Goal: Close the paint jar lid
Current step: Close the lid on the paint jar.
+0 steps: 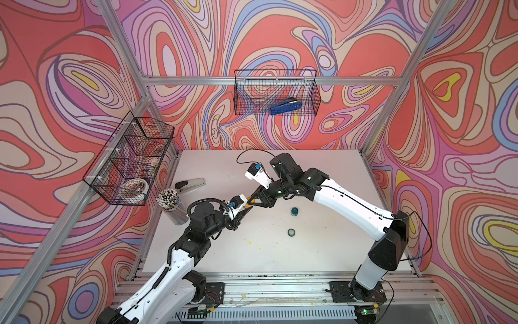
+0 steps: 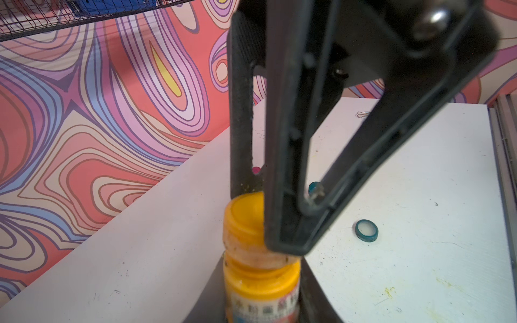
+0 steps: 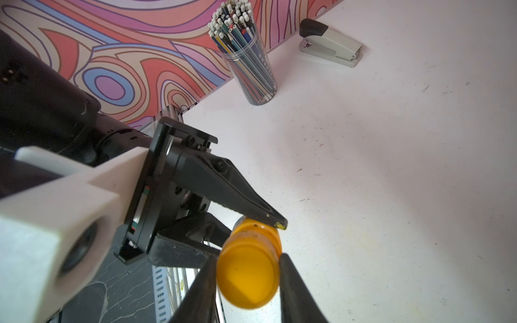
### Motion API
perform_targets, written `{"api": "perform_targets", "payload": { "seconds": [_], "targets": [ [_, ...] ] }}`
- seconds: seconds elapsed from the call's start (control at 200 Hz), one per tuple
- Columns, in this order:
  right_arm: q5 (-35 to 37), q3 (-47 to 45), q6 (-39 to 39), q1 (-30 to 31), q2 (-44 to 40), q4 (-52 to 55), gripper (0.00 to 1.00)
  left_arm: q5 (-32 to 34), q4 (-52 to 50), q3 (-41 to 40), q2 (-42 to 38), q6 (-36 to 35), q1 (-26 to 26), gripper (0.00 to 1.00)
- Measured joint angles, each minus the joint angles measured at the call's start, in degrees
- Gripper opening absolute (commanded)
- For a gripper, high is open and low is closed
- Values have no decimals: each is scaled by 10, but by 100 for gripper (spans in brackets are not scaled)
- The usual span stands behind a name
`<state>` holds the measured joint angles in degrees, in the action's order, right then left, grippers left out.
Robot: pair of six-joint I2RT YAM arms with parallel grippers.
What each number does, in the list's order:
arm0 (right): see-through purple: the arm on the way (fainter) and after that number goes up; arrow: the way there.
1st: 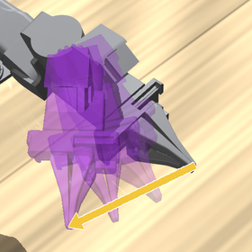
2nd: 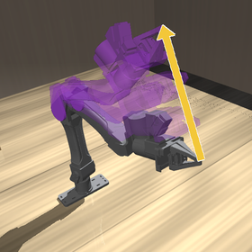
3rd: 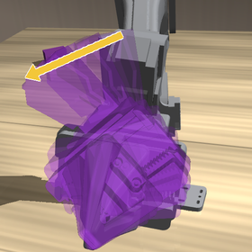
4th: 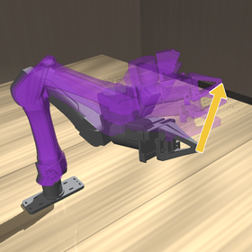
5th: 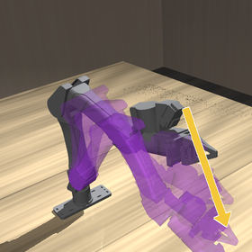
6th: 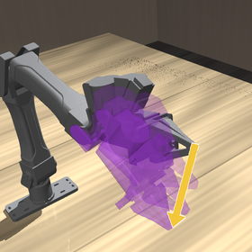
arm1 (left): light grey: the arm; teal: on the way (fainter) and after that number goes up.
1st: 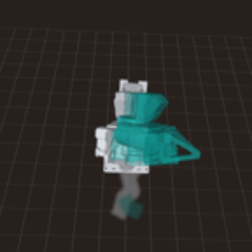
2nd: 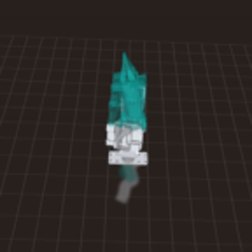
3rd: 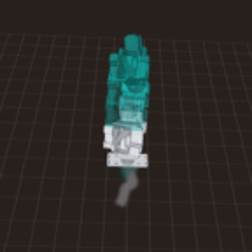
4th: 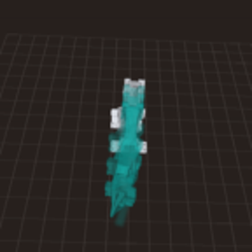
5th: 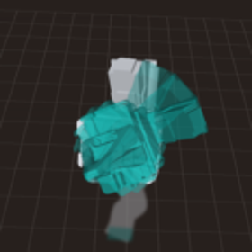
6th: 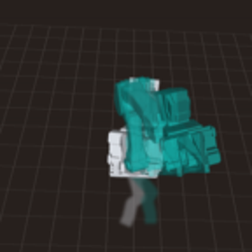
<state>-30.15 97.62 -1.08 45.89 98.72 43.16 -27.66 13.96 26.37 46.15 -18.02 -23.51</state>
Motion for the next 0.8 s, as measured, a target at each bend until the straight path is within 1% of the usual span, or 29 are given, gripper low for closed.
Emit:
{"api": "perform_targets", "payload": {
  "seconds": [0.321,0.801],
  "targets": [
    [6,2,-2,1,2,1,28,-2,0,0,0,0,0,25],
    [-32,13,-8,-5,25,4,28,3,-18,0,-5,-8,3,25]
  ]
}}
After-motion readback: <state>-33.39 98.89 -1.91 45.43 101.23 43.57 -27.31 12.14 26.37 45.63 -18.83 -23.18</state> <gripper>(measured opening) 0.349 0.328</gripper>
